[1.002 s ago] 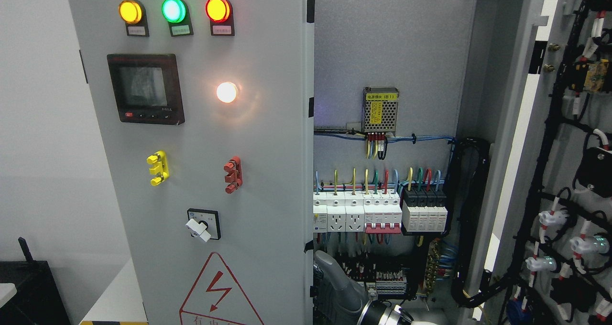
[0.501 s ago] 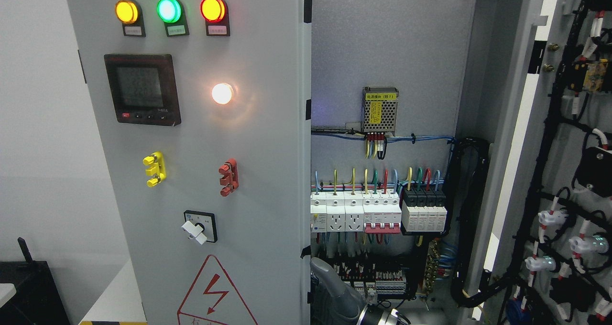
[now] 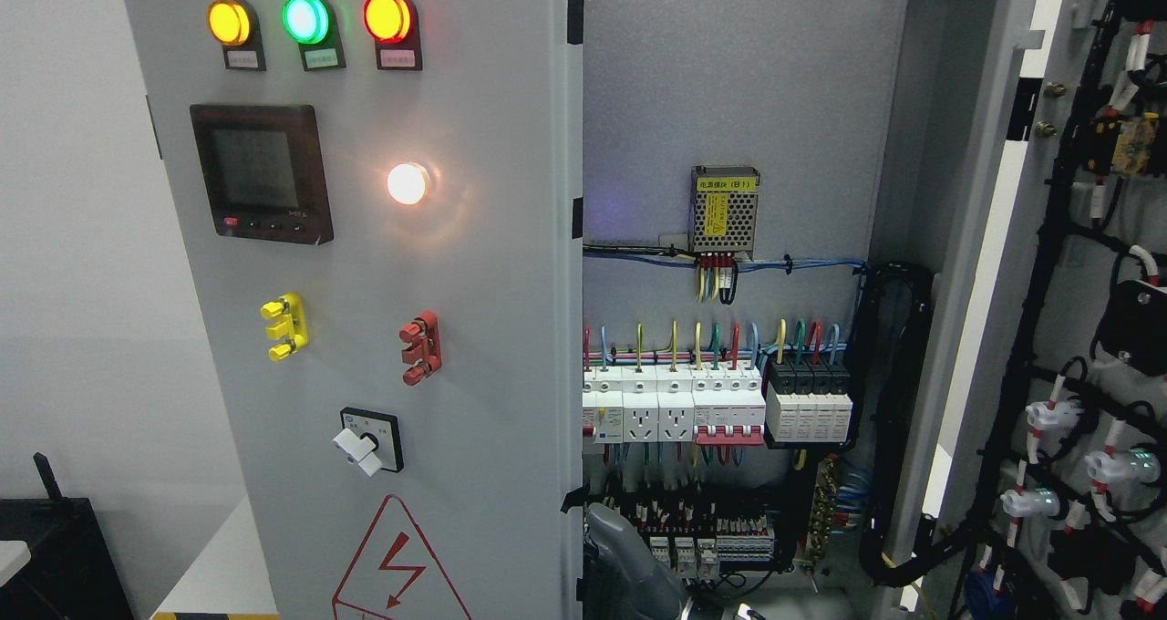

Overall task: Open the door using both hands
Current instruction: 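Push the door edge with the right hand, swinging the door outward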

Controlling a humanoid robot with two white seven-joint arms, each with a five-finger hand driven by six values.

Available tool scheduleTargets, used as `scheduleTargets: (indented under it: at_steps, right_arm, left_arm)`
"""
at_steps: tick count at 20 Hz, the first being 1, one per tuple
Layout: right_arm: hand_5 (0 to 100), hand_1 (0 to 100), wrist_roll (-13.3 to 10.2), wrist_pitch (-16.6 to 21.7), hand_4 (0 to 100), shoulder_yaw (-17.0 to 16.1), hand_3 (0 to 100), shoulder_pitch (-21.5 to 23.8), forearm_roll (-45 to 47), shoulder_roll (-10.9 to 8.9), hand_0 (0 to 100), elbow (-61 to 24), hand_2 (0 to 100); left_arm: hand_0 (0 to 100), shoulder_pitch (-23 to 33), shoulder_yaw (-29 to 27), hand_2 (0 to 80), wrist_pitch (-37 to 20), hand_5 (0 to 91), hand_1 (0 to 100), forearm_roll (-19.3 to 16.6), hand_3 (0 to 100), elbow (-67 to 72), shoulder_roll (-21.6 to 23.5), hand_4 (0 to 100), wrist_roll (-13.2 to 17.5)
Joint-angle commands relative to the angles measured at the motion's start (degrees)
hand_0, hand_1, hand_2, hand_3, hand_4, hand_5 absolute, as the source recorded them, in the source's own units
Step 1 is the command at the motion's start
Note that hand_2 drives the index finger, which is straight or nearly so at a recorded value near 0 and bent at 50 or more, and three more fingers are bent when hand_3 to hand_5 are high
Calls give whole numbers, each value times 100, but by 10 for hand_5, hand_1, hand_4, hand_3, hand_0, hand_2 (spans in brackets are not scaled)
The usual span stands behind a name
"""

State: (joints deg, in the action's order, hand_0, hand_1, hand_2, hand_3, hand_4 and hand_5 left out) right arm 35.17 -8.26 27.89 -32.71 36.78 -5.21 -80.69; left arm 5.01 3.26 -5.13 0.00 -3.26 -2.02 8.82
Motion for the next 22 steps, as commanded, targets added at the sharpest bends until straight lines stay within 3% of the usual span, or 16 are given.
scheduleTargets:
  at_steps: [1,22]
  right_arm:
    - [0,0,8,0,0,251,0,142,75,3,107,-376,0]
    - [0,0,17,8,0,691,0,546,75,73,107,-1106,0]
  left_arm:
    - [0,0,-1,0,-5,0,0,114,0,0,0,31,-3]
    - [0,0,-1,0,-5,0,0,114,0,0,0,30,-3]
